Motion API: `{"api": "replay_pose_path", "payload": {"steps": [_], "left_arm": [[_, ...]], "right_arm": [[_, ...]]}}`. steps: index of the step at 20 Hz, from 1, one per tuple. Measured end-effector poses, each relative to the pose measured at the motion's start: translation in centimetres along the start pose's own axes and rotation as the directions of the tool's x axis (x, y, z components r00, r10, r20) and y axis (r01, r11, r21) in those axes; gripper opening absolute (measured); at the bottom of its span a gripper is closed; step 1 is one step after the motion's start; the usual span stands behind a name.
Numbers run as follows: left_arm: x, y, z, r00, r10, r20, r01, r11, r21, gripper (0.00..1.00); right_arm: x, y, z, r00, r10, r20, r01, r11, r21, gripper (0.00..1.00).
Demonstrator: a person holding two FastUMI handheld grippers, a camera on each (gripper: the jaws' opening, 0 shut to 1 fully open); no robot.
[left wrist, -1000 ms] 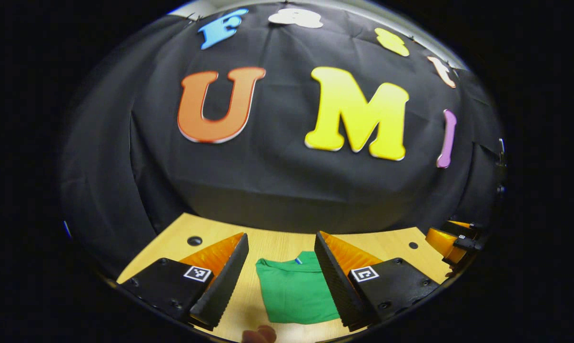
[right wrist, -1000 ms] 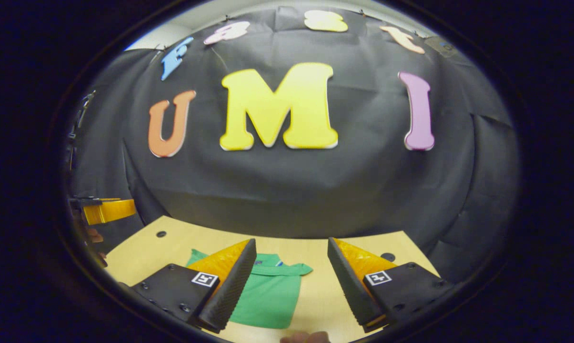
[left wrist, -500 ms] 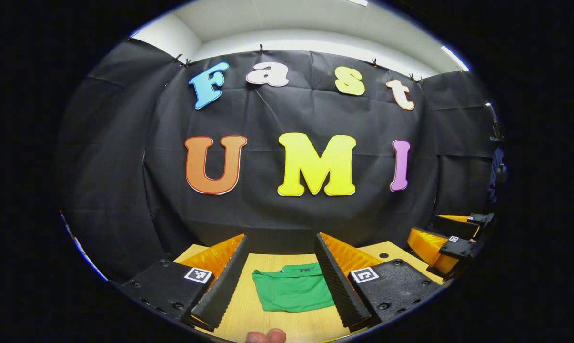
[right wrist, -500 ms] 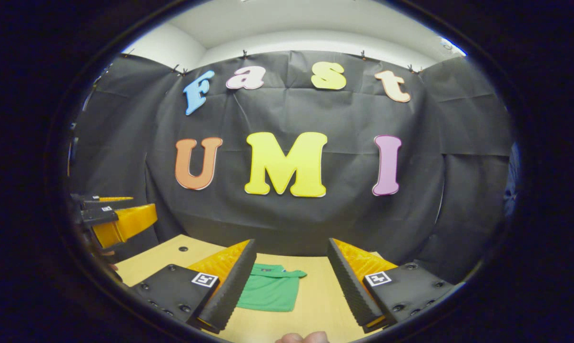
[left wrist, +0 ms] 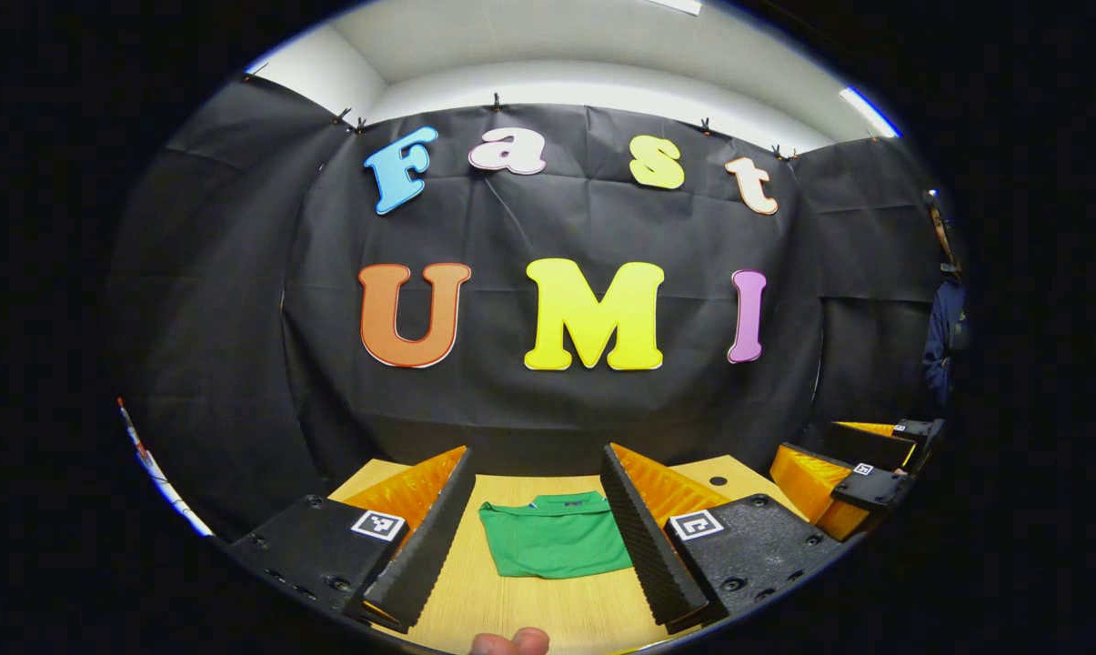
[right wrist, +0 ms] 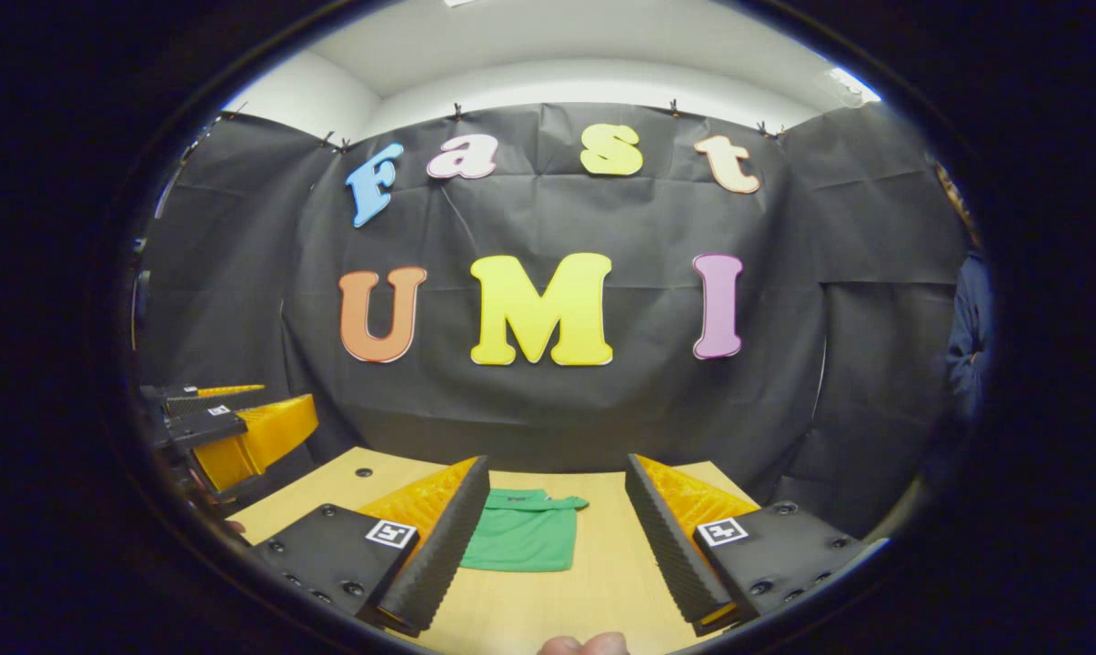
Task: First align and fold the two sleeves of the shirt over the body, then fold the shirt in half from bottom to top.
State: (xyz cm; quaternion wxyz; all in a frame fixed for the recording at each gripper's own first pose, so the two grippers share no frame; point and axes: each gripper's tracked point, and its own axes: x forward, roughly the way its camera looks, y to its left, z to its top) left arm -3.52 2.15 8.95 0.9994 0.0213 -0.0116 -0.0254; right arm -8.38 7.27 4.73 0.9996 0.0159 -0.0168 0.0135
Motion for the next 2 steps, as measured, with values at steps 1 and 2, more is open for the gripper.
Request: {"api": "replay_pose_path", "payload": {"steps": [1, 2], "left_arm": [[-0.24, 0.29, 0.43, 1.0, 0.007, 0.009, -0.007, 1.0, 0.006, 0.9], [-0.33, 0.5, 0.81, 1.0, 0.012, 0.015, -0.013, 1.0, 0.012, 0.9]], "right_arm": [[0.03, -0.07, -0.06, 1.0, -0.002, 0.003, 0.002, 1.0, 0.005, 0.96], [0.08, -0.05, -0.22, 1.0, -0.002, 0.003, 0.002, 1.0, 0.012, 0.96]]}}
